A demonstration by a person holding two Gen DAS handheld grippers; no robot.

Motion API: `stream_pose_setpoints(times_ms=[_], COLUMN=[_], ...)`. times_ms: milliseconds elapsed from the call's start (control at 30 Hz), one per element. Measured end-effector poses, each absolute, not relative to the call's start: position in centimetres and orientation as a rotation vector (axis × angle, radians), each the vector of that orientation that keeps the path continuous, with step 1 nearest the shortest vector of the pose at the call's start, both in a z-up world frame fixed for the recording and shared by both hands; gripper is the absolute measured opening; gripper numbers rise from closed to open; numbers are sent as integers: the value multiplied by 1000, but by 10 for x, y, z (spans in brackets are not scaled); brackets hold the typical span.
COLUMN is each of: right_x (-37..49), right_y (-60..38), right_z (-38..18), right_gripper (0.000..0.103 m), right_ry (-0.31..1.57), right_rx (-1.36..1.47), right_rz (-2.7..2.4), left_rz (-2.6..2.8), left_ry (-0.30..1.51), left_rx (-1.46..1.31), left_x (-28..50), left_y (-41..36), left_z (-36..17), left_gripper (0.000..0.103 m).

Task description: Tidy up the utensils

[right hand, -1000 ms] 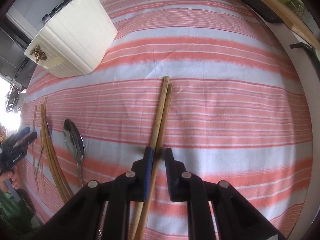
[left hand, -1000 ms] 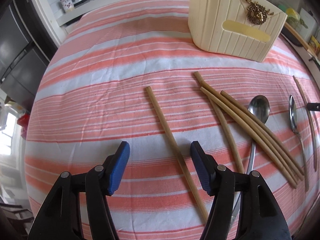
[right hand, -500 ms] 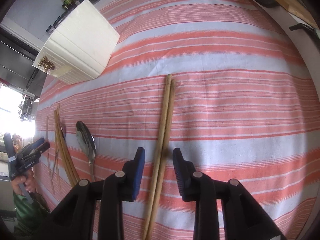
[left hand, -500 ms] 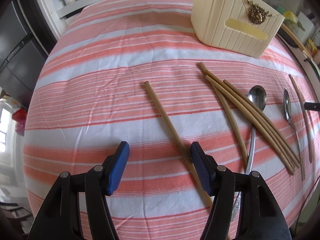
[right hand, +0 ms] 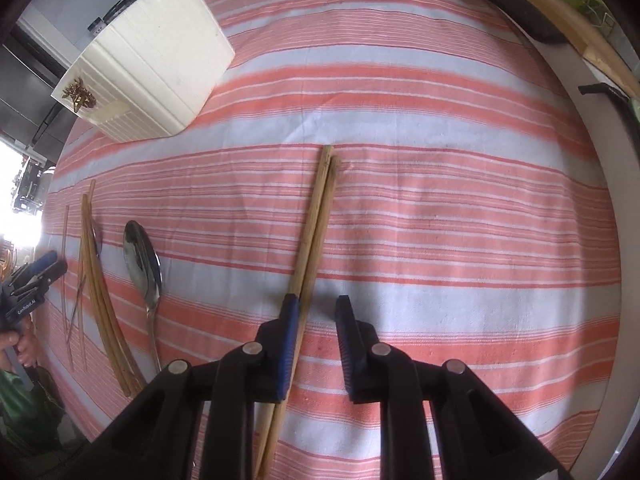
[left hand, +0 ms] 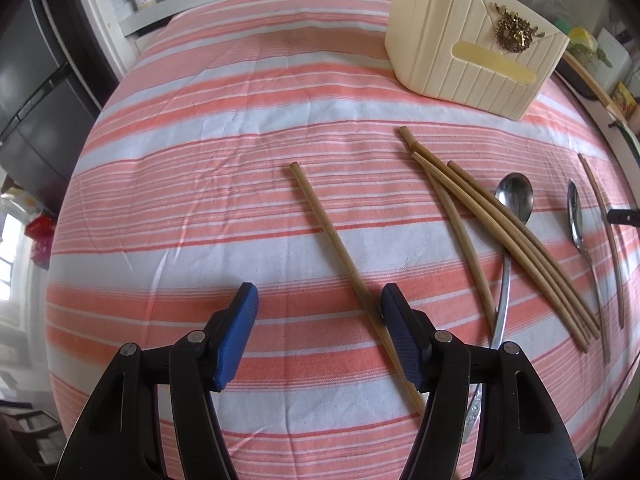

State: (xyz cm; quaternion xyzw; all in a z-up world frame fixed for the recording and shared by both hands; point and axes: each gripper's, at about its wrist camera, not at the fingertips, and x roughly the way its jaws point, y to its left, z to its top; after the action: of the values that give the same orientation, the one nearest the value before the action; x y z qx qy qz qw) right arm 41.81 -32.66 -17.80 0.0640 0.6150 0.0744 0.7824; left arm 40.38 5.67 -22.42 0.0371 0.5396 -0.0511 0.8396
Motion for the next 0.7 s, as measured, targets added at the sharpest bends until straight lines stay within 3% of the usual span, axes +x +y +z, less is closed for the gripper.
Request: stream_pose_setpoints(times_ms=[267, 400, 700], right_x=[413, 420, 461], right_y=[-320, -288, -281], right_z=[-184, -185, -183], right_gripper=[14, 14, 16], right_ry=[1366, 1328, 1325], right_rx=[147, -66, -82], right_rz=[159, 110, 116], left_rz=[-95, -103, -109], left_ry=[1138, 1150, 1236], left_rx=[58, 107, 28], left_x=[400, 402, 432], left_y=[59, 47, 59], left_z=[-226, -224, -222], left_gripper=[68, 68, 57])
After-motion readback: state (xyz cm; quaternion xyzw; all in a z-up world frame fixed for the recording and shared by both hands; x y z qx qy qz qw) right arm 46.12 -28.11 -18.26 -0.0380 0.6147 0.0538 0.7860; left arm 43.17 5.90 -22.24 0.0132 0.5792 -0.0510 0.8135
